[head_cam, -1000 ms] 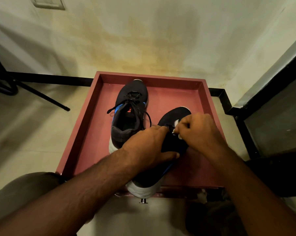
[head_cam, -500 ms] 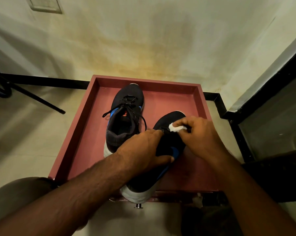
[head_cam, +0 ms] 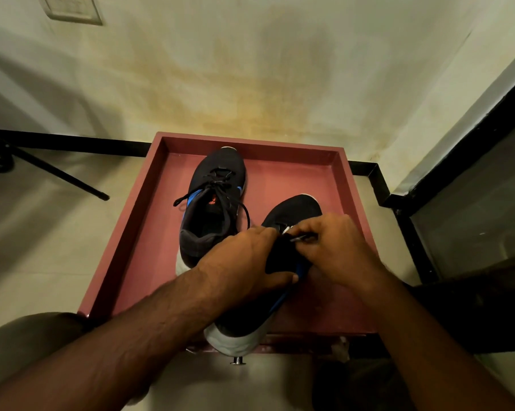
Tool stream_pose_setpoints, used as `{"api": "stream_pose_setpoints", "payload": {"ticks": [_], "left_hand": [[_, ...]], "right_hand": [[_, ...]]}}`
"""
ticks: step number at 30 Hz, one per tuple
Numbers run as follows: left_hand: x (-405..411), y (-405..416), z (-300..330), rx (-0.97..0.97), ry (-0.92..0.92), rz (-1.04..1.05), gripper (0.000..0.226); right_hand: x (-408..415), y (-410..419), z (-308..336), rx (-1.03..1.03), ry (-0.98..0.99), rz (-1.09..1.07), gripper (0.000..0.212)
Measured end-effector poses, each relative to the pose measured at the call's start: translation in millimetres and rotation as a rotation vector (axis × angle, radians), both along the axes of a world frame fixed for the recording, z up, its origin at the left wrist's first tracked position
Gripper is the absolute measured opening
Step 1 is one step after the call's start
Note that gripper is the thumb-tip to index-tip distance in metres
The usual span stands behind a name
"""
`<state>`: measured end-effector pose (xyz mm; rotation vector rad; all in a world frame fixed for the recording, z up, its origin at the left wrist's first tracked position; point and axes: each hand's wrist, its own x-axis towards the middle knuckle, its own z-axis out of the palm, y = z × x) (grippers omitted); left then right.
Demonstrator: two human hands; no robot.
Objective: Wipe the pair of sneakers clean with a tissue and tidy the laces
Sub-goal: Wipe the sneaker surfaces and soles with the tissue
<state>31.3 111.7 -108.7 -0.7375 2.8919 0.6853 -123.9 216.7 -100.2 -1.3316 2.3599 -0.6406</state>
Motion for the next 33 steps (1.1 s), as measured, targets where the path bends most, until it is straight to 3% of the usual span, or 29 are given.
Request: {"api": "stream_pose_setpoints", "payload": {"ticks": [1, 3, 5, 8, 11, 14, 17, 19, 21, 24, 26, 30, 33], "left_hand": [[-0.1, 0.1, 0.6, -0.001, -0.002, 0.0, 0.071], [0.2, -0.1, 1.8, 0.005, 0.001, 0.002, 0.073], [0.9, 0.3, 2.8, 0.002, 0.007, 0.002, 0.075], [0.5, 1.0, 3.6, 0.006, 0.011, -0.005, 0.074], [0.7, 0.6, 3.7, 0.015, 0.008, -0.011, 0.074], [0.7, -0.3, 4.0, 0.007, -0.003, -0.016, 0.077], [-0.1, 0.5, 4.4, 0.0, -0.005, -0.016, 0.077], [-0.4, 0.3, 3.9, 0.01, -0.01, -0.015, 0.076], [0.2, 0.2, 3.5, 0.008, -0.008, -0.018, 0.076], [1.0, 0.5, 4.6, 0.008, -0.01, -0.019, 0.078], [1.3, 1.1, 4.5, 0.008, -0.009, -0.016, 0.078], [0.6, 0.3, 3.5, 0.0, -0.012, -0.017, 0.074], [0.3, 0.0, 4.6, 0.002, -0.009, -0.019, 0.076]], "right_hand": [[-1.1, 0.1, 4.4, -0.077, -0.046, -0.046, 0.022], [-12.7, -2.6, 4.4, -0.148, 0.041, -0.194, 0.021], [-19.0, -7.2, 0.3, -0.02, 0.178, -0.217, 0.03], [-3.8, -9.4, -7.4, 0.171, 0.191, -0.053, 0.029], [-1.8, -6.8, 2.9, -0.076, 0.041, -0.139, 0.016], [-23.5, -2.8, 7.6, -0.157, 0.108, -0.333, 0.016], [-19.4, 3.3, 4.4, 0.108, 0.137, -0.194, 0.013], [-8.6, 7.6, 2.9, 0.166, -0.022, -0.082, 0.014], [-8.2, 10.7, 7.5, 0.115, -0.13, -0.065, 0.014], [-32.1, 9.5, 7.1, -0.115, 0.002, -0.295, 0.007], [-33.3, 8.4, 2.0, -0.08, 0.053, -0.307, 0.008], [-4.9, 5.0, -5.5, 0.14, -0.124, -0.036, 0.019], [-19.2, 2.2, -1.1, -0.038, -0.104, -0.189, 0.018]]}}
